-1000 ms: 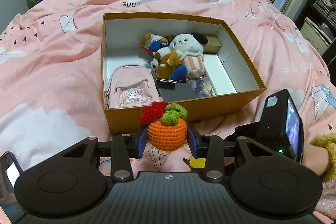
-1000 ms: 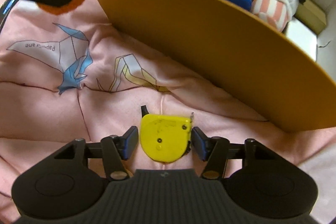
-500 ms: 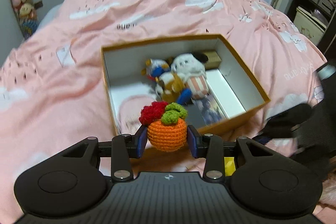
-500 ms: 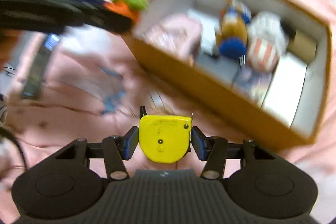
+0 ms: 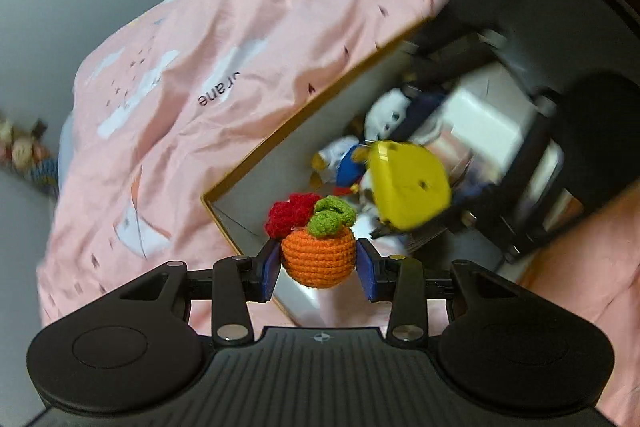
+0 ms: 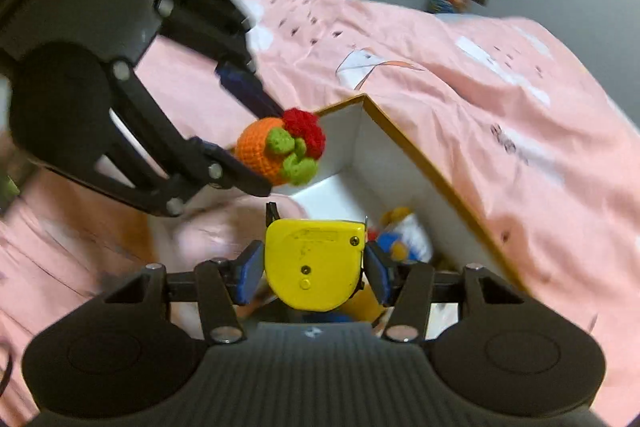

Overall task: Organize objects
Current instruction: 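Lift the fruit and tape measure and carry both over the orange box, then lower the fruit and tape measure into the box and open both grippers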

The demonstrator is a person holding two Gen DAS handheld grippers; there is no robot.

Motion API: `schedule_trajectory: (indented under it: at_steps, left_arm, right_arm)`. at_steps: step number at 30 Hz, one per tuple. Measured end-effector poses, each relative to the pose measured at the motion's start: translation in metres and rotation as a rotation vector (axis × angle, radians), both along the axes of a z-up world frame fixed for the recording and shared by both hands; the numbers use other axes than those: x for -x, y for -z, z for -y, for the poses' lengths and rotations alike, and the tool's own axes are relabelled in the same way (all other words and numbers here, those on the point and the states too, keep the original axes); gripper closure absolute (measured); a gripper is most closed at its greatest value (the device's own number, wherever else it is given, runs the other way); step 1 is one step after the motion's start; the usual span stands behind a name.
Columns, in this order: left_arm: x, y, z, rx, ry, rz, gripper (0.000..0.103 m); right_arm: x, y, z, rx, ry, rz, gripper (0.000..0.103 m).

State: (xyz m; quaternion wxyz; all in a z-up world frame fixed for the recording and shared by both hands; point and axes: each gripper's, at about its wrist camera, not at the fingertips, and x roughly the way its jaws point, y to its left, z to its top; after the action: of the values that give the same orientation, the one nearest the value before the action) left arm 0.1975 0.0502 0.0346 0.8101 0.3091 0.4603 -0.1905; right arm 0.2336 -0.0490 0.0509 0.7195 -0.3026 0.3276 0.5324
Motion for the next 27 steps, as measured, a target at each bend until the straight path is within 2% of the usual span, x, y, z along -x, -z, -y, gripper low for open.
schedule_trajectory:
  at_steps: [5, 11, 14, 19, 27]
  left_arm:
    - [-0.023, 0.023, 0.006, -0.139, 0.098, -0.05, 0.058]
    - [-0.042, 0.04, 0.005, -0.225, 0.178, -0.122, 0.057]
    - [-0.049, 0.048, 0.003, -0.243, 0.202, -0.148, 0.057]
    - [-0.056, 0.061, 0.001, -0.264, 0.216, -0.177, 0.057]
    - [-0.056, 0.073, 0.0, -0.296, 0.248, -0.162, 0.057]
  right_arm:
    - [-0.024, 0.025, -0.03, 0.091, -0.163, 0.073, 0.047]
    - [-0.049, 0.042, -0.05, 0.09, -0.253, 0.02, 0.047]
    - [-0.054, 0.051, -0.054, 0.084, -0.302, 0.004, 0.047]
    - [-0.064, 0.065, -0.06, 0.084, -0.311, -0.012, 0.047]
    - [-0.068, 0.07, -0.056, 0.063, -0.292, -0.038, 0.047]
